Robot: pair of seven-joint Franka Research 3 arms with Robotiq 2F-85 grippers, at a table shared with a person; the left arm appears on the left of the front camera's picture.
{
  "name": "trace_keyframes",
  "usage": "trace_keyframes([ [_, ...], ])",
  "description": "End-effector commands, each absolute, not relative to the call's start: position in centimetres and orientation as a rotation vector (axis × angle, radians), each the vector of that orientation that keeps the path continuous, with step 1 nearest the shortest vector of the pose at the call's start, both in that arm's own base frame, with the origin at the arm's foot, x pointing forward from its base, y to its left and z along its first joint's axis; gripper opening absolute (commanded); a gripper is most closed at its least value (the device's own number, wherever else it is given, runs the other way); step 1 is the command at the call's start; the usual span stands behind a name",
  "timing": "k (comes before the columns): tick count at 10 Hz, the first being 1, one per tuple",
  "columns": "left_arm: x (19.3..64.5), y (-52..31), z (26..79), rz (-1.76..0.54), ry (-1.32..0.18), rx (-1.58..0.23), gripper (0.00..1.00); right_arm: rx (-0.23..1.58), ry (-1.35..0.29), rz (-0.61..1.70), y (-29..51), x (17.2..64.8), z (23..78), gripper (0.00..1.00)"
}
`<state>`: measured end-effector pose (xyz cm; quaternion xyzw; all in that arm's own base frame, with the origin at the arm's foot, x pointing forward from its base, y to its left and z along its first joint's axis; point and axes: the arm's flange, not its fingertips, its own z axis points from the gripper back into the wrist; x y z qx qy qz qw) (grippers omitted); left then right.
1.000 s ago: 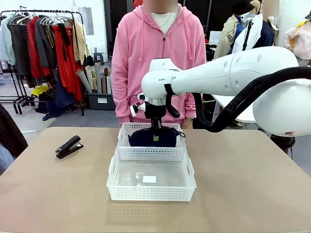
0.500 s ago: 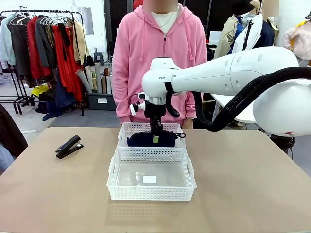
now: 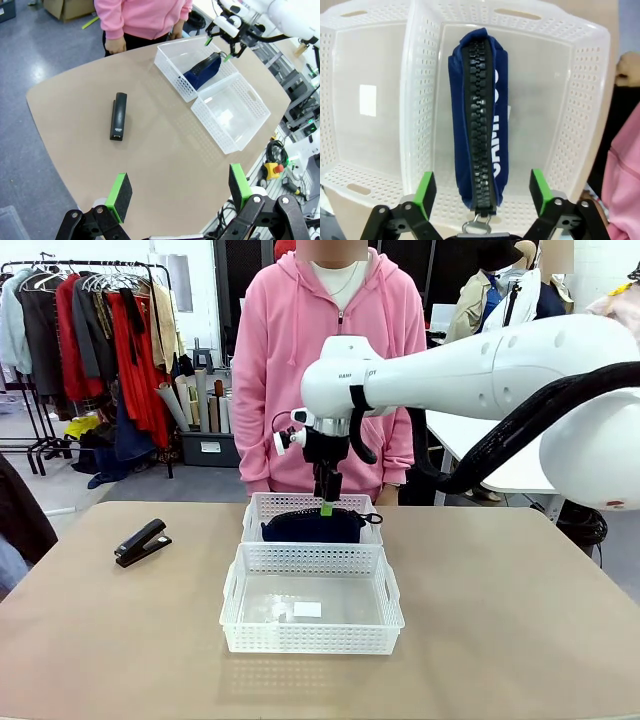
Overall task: Distribute items into two baskets.
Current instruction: Place the picked Pencil pouch into the Organizing basket as instructed by the person.
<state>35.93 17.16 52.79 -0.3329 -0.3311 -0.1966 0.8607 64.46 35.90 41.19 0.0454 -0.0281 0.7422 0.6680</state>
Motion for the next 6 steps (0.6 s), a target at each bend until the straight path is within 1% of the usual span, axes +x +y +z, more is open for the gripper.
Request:
trace_keyframes([
  [1, 35.9, 17.2, 52.9, -0.418, -0.717, -0.710, 1.00, 0.131, -0.078, 1.688, 34.8, 62.2, 42.1, 1.00],
  [4, 35.9, 17.2, 52.9, -0.418, -0.717, -0.710, 1.00, 0.176, -0.064, 1.721, 34.3, 60.8, 43.5, 1.00],
  [5, 35.9, 17.2, 52.9, -0.418, -0.717, -0.710, 1.00, 0.116, -0.062, 1.675, 35.3, 62.7, 43.1, 1.00],
  [6, 35.9, 17.2, 52.9, -0.418, -0.717, -0.710, 1.00, 0.116, -0.062, 1.675, 35.3, 62.7, 43.1, 1.00],
])
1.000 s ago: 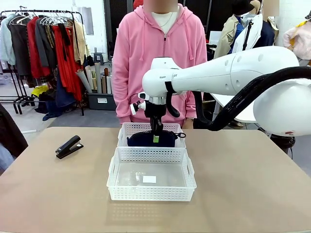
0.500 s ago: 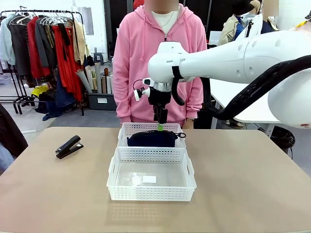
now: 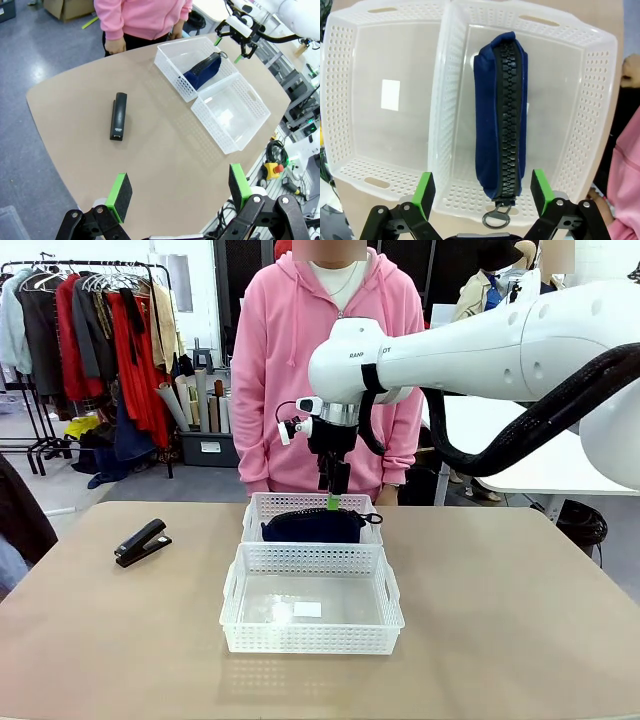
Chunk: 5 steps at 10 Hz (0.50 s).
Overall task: Distribute items into two baskets.
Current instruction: Place the picked Pencil pouch into the Organizing basket as instructed by the person, then pick up the Stapler that the person points to.
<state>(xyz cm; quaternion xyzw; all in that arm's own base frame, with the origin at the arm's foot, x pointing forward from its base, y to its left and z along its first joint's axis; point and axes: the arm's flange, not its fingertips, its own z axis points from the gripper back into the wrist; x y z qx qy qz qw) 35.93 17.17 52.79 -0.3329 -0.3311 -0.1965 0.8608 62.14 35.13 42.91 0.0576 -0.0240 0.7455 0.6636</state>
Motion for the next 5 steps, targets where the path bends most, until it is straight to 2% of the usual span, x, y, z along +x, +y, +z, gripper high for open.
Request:
trace_keyframes([
  [1, 35.93, 17.16, 52.87, -0.418, -0.717, -0.710, 1.00, 0.116, -0.062, 1.675, 35.28, 62.71, 43.08, 1.00],
  [5, 35.93, 17.16, 52.87, -0.418, -0.717, -0.710, 1.00, 0.116, -0.062, 1.675, 35.28, 62.71, 43.08, 1.00],
])
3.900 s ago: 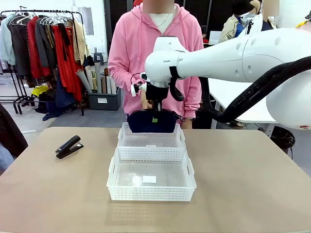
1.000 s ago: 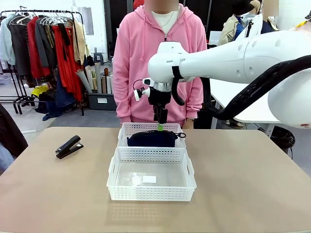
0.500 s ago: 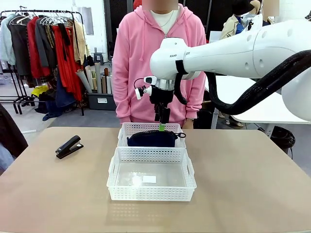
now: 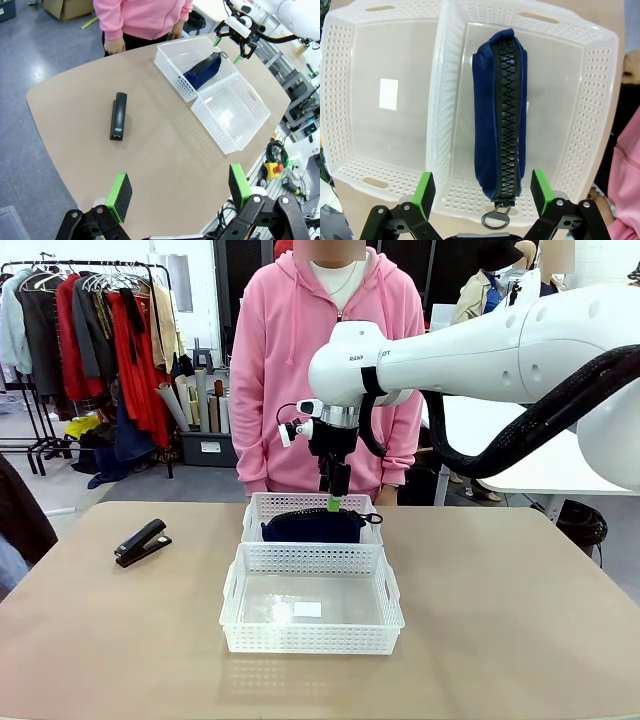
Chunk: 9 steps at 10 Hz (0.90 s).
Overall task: Distribute items into two baskets.
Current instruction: Pick up the Stapler that the person points to.
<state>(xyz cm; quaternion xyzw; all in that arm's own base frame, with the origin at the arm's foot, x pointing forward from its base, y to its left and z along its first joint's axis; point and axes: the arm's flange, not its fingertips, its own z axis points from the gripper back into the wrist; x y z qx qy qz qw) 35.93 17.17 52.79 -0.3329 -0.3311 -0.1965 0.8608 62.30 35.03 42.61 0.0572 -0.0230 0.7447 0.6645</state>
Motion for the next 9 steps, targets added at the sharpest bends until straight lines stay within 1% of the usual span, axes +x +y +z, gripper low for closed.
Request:
trace_keyframes([
  [1, 35.9, 17.2, 52.9, -0.418, -0.717, -0.710, 1.00, 0.116, -0.062, 1.675, 35.3, 62.7, 43.1, 1.00],
  [7, 35.9, 17.2, 52.9, -0.418, -0.717, -0.710, 1.00, 0.116, -0.062, 1.675, 35.3, 62.7, 43.1, 1.00],
  [8, 35.9, 17.2, 52.9, -0.418, -0.717, -0.710, 1.00, 0.129, -0.053, 1.682, 35.0, 62.3, 42.6, 1.00],
  [9, 35.9, 17.2, 52.9, -0.418, -0.717, -0.710, 1.00, 0.170, -0.104, 1.621, 32.4, 60.7, 43.7, 1.00],
])
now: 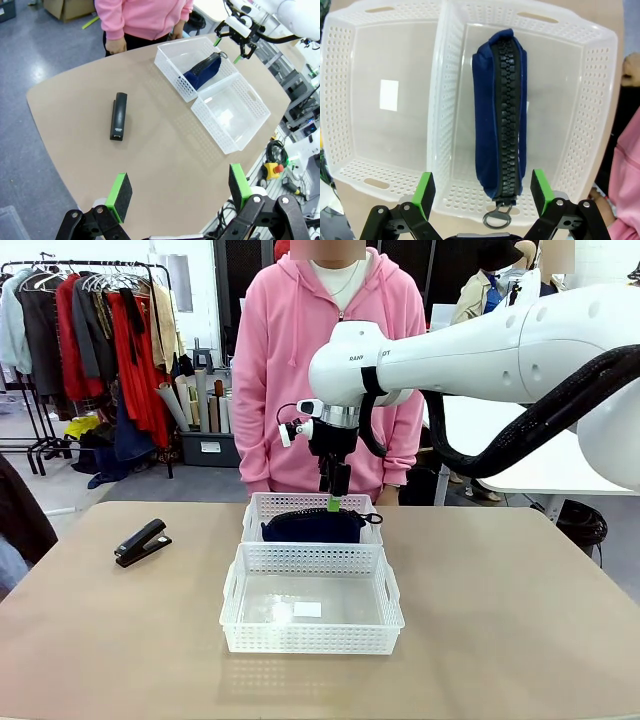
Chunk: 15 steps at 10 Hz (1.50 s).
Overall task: Distribute items into two baskets.
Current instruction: Pick up the Stapler that the person points to.
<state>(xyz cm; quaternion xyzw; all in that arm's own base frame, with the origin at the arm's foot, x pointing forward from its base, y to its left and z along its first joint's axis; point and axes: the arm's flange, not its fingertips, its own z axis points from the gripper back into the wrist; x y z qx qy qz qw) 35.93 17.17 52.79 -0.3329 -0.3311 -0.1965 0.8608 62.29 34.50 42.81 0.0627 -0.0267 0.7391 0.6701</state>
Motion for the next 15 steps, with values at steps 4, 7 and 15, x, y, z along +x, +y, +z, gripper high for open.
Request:
trace_keyframes([
  [4, 35.9, 17.2, 52.9, -0.418, -0.717, -0.710, 1.00, 0.300, -0.239, 1.391, 23.4, 54.3, 47.2, 1.00],
  [7, 35.9, 17.2, 52.9, -0.418, -0.717, -0.710, 1.00, 0.441, -0.155, 1.193, 16.0, 51.0, 50.8, 1.00],
  [15, 35.9, 17.2, 52.9, -0.418, -0.717, -0.710, 1.00, 0.812, -0.371, 0.889, -1.7, 39.3, 53.2, 1.00],
])
